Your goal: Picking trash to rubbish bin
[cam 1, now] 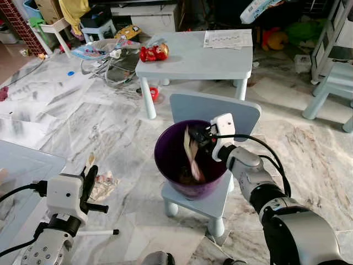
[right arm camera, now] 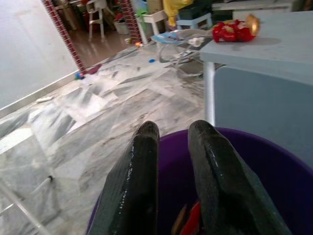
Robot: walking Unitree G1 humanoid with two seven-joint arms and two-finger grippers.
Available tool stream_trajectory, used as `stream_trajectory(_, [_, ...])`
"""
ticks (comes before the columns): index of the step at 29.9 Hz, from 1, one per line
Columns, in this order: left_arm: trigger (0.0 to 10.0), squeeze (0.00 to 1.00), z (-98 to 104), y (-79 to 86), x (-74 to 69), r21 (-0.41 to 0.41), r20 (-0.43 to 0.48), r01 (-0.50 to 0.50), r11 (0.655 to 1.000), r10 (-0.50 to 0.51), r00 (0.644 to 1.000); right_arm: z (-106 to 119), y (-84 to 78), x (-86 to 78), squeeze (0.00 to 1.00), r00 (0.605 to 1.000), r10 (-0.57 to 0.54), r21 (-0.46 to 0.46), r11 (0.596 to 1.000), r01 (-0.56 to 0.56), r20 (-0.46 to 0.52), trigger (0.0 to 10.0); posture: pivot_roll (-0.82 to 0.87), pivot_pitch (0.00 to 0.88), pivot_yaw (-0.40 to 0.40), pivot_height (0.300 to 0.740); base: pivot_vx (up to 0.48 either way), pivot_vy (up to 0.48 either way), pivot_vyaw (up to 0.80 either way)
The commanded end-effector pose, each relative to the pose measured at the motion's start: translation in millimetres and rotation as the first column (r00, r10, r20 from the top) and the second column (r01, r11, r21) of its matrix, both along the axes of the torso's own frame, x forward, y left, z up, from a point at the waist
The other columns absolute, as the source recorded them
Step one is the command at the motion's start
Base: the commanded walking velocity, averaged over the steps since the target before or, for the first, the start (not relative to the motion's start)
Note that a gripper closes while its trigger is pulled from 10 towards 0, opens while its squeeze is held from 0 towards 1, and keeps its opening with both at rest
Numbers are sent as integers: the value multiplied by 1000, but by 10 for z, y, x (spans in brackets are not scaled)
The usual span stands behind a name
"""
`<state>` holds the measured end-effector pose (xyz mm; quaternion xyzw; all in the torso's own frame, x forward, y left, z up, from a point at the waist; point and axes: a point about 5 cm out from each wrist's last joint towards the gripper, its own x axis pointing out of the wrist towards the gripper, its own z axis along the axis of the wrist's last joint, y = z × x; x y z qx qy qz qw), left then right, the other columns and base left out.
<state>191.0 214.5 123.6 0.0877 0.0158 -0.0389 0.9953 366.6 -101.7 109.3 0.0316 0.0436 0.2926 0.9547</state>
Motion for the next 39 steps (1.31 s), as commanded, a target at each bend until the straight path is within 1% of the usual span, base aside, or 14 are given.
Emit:
stream_trajectory(1, [0, 0, 22, 11, -3, 10, -4, 1, 1000, -1, 1000, 3, 3, 10, 1000, 1000, -23, 9, 1000, 23, -2, 10000, 274, 155, 130, 740, 0, 0, 0])
stream_trajectory(8, [0, 0, 20, 33, 29, 11, -9, 7, 1000, -6, 1000, -13, -25, 5, 1000, 999, -45, -35, 998, 46, 17, 10000, 258, 154, 125, 740, 0, 0, 0])
stream_trajectory(11, [0, 0, 2, -10, 170, -18, -26, 50, 999, -50, 998, 4, -73, 13, 1000, 994, -96, -71, 992, 100, 61, 10000, 213, 151, 121, 740, 0, 0, 0])
stream_trajectory(13, [0, 0, -17, -42, 348, -17, -21, 80, 997, -80, 997, 0, -86, -15, 1000, 992, -108, 10, 994, 108, 62, 10000, 167, 149, 119, 740, 0, 0, 0])
stream_trajectory(18, [0, 0, -10, -135, 672, -46, 11, 98, 994, -97, 995, -62, -122, -168, 1000, 989, -76, -16, 997, 79, 130, 10000, 69, 151, 121, 740, 0, 0, 0])
stream_trajectory(19, [0, 0, -9, -218, 812, -48, 22, 125, 991, -124, 992, -90, -158, -290, 1000, 988, -85, -16, 996, 87, 126, 10000, 35, 151, 122, 740, 0, 0, 0])
stream_trajectory(24, [0, 0, -55, -348, 967, -55, 12, 163, 985, -163, 987, -62, -193, -504, 1000, 992, -78, 11, 997, 78, 98, 10000, -36, 151, 124, 740, 0, 0, 0])
stream_trajectory(28, [0, 0, -247, -745, 1239, -109, -43, 262, 959, -268, 962, 117, -195, -1034, 1000, 999, 23, 19, 1000, -24, 28, 10000, -166, 154, 133, 740, 0, 0, 0])
stream_trajectory(34, [275, 0, -363, -1030, 1410, -133, -70, 307, 942, -318, 945, 267, -157, -1386, 1000, 989, 122, 89, 989, -114, -87, 10000, -211, 156, 132, 740, 0, 0, 0])
stream_trajectory(35, [1922, 0, -389, -1115, 1445, -146, -84, 312, 939, -326, 942, 272, -152, -1467, 1000, 979, 167, 72, 985, -160, -117, 10000, -247, 157, 127, 740, 0, 0, 0])
stream_trajectory(36, [1922, 0, -401, -1155, 1465, -153, -89, 315, 937, -330, 940, 280, -155, -1512, 1000, 973, 185, 51, 982, -180, -134, 10000, -247, 157, 127, 740, 0, 0, 0])
stream_trajectory(37, [4980, 0, -416, -1208, 1489, -162, -101, 311, 936, -330, 939, 277, -162, -1549, 1000, 966, 200, 39, 980, -197, -163, 10000, -262, 158, 122, 740, 0, 0, 0])
stream_trajectory(38, [4980, 0, -425, -1242, 1503, -167, -109, 309, 936, -329, 938, 276, -168, -1571, 1000, 961, 208, 33, 978, -206, -182, 10000, -262, 158, 122, 740, 0, 0, 0])
stream_trajectory(39, [10000, 0, -434, -1277, 1519, -171, -118, 306, 937, -328, 937, 276, -171, -1592, 1000, 956, 213, 26, 977, -212, -203, 10000, -269, 159, 120, 740, 0, 0, 0])
